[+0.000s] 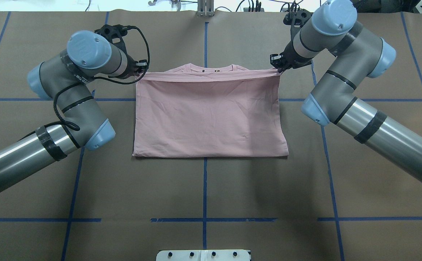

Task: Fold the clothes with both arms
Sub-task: 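Lift the hem and fold it over toward the collar with both grippers, then release the hem at the collar and draw the right gripper back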

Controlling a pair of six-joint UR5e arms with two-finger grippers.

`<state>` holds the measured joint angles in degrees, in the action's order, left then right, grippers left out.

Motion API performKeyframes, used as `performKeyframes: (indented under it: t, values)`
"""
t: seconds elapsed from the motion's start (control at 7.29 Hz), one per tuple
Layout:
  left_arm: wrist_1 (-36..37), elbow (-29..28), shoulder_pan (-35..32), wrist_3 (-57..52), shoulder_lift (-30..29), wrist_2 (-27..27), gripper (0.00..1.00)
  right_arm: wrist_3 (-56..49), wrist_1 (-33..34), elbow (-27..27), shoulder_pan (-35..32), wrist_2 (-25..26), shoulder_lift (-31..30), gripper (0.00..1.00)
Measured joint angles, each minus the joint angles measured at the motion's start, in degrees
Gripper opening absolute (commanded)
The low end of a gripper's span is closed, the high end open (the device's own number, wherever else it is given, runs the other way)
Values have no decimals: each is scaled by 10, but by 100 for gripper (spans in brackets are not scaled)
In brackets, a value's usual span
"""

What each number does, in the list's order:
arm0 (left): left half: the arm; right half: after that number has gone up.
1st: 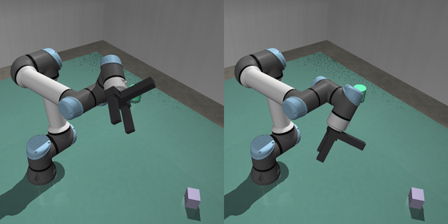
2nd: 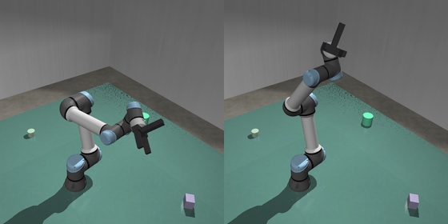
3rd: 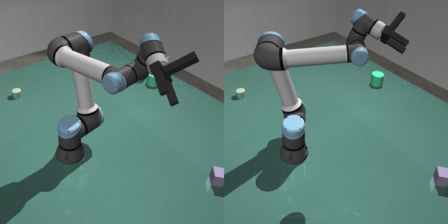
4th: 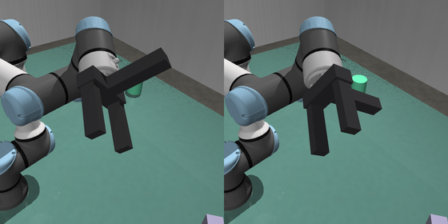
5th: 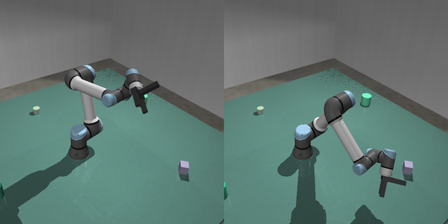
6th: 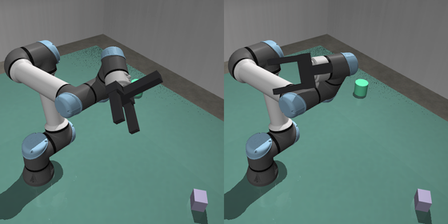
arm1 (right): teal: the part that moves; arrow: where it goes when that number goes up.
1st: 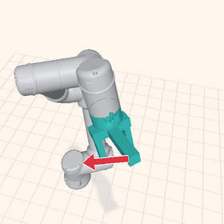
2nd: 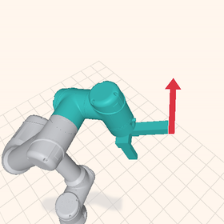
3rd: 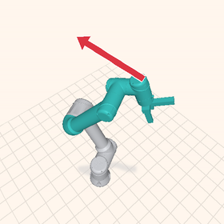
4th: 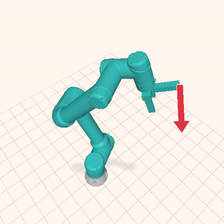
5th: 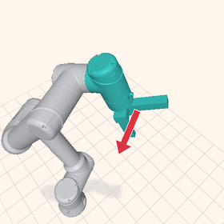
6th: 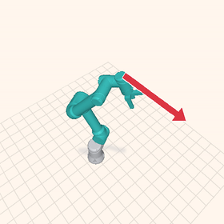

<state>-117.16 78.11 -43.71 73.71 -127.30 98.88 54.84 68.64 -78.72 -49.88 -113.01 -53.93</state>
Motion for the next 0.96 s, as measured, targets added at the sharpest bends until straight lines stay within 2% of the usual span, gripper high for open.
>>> performKeyframes:
  t: [0.82, 0.96]
  values:
    - [-2, -20, 3, 18, -12, 0, 0, 0, -1, 34, 0, 14, 27, 0]
    - [-2, -20, 4, 19, -13, -1, 29, 0, -1, 34, 1, 14, 27, 42]
